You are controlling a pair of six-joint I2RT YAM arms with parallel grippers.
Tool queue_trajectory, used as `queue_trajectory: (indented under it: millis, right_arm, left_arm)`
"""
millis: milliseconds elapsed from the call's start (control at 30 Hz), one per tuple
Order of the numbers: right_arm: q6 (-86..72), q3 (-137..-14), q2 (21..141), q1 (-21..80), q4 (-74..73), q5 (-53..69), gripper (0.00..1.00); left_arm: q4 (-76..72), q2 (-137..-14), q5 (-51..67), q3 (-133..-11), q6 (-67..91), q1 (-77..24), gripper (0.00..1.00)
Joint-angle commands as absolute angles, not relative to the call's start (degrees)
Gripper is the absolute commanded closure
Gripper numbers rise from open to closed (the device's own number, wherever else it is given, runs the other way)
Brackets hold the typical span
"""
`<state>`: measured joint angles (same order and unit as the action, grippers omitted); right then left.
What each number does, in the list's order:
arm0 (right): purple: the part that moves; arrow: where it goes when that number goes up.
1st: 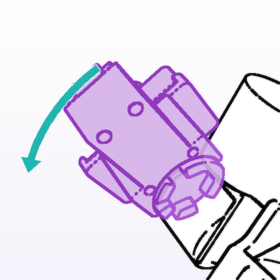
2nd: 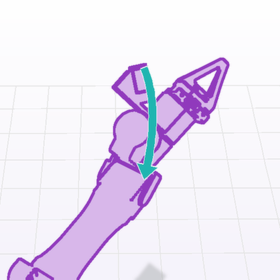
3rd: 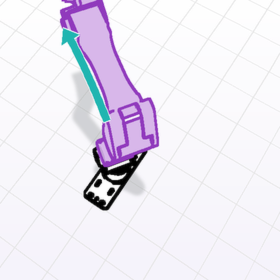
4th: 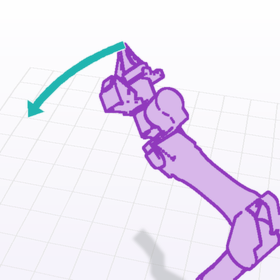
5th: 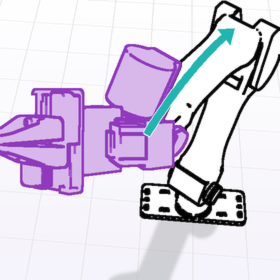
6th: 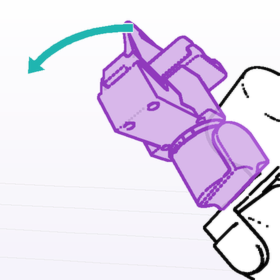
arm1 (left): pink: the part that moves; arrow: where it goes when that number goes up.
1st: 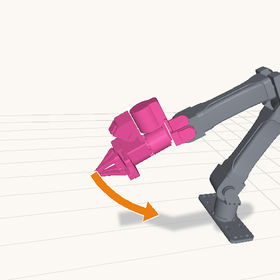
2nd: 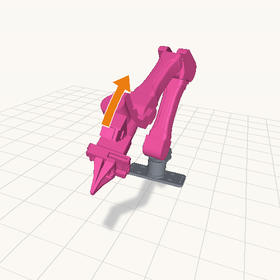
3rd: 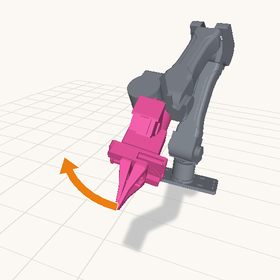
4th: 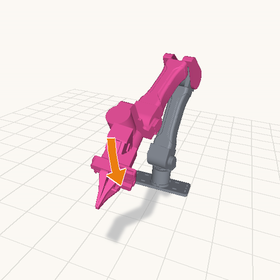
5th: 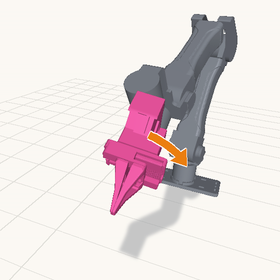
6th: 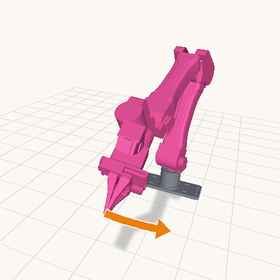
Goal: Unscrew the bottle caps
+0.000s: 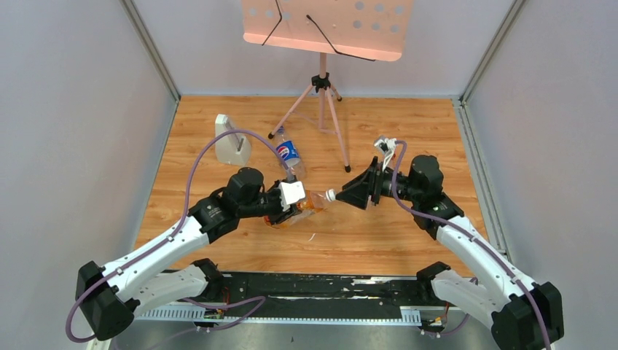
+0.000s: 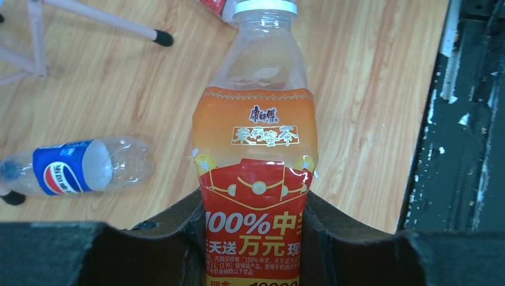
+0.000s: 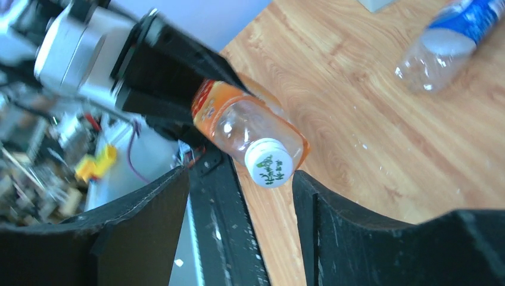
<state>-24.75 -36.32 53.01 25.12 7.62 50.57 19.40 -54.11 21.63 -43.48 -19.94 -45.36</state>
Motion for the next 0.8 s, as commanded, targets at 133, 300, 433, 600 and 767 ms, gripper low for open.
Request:
queue_trajectory:
  millis: [133, 300, 433, 600, 767]
  right_arm:
    - [-51.28, -40.43, 59.60, 25.31, 4.45, 41.56, 0.37]
    - [-52.93, -41.78, 63.42, 25.32, 6.06, 45.47, 0.42]
    - [-53.18, -42.54, 65.28, 25.40, 7.47, 48.38, 0.47]
    - [-53.49, -42.45, 67.58, 25.40, 9.52, 50.55, 0.61]
    - [-48.09, -42.78, 67.75, 25.42, 9.83, 51.94, 0.95]
  left_arm:
    - [12.99, -52.36, 15.50, -42.05, -21.41, -46.07, 1.00]
    - [12.23, -52.65, 15.41, -41.77, -21.83, -46.38, 1.00]
    - [12.02, -53.01, 15.26, -41.84, -21.92, -46.41, 1.00]
    - [11.98, -53.15, 15.73, -41.80, -21.89, -46.49, 1.00]
    - [12.11, -53.26, 15.27, -41.81, -21.33, -46.45, 1.00]
